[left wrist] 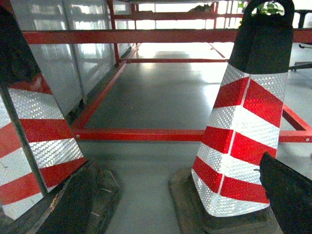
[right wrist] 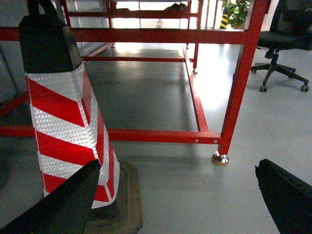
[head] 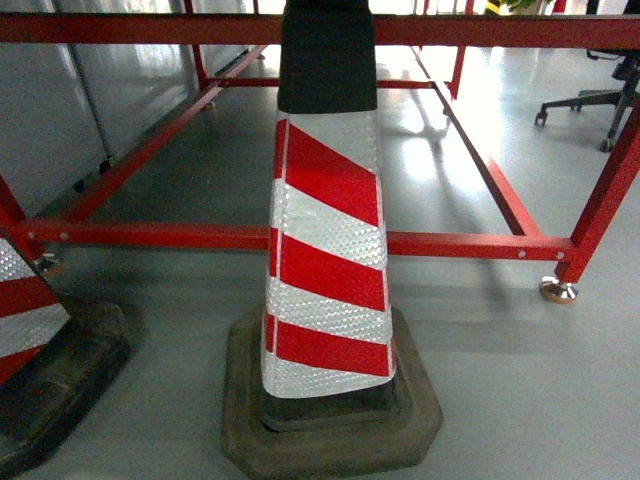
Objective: Pick blue part to blue bin on bottom shelf
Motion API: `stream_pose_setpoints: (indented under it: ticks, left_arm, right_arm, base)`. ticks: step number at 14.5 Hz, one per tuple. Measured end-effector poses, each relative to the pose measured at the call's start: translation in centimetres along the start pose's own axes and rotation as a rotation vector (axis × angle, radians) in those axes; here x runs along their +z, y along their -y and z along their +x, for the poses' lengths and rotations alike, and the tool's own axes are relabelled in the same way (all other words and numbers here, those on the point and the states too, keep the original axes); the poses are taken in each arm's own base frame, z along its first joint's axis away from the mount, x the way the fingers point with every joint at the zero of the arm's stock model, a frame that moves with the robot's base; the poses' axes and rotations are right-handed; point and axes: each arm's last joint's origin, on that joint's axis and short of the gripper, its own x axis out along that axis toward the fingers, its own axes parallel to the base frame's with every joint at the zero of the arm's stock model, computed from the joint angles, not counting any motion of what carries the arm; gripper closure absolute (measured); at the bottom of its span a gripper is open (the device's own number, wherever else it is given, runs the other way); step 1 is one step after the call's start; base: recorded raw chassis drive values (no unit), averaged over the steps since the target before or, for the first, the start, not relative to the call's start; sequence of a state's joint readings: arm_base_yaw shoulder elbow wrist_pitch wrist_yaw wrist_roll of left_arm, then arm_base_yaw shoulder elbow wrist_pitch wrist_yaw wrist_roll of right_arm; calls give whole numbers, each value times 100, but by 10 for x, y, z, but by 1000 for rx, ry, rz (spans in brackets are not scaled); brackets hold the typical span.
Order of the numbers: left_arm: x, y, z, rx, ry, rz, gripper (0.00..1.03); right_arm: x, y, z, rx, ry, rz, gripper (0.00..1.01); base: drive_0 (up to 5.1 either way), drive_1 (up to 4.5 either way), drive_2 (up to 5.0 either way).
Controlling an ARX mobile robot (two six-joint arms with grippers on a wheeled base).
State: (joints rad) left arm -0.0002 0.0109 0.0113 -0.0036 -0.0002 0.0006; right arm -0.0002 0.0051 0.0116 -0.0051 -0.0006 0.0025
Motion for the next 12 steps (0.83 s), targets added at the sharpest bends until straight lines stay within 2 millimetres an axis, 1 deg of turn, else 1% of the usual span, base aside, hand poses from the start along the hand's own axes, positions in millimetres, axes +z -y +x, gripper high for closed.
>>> stream_pose_setpoints:
  ticks: [12]
  left_arm:
    - [0,0,0,0,0,0,5]
  right_arm:
    - [0,0,0,0,0,0,3]
  base:
    - [0,0,0]
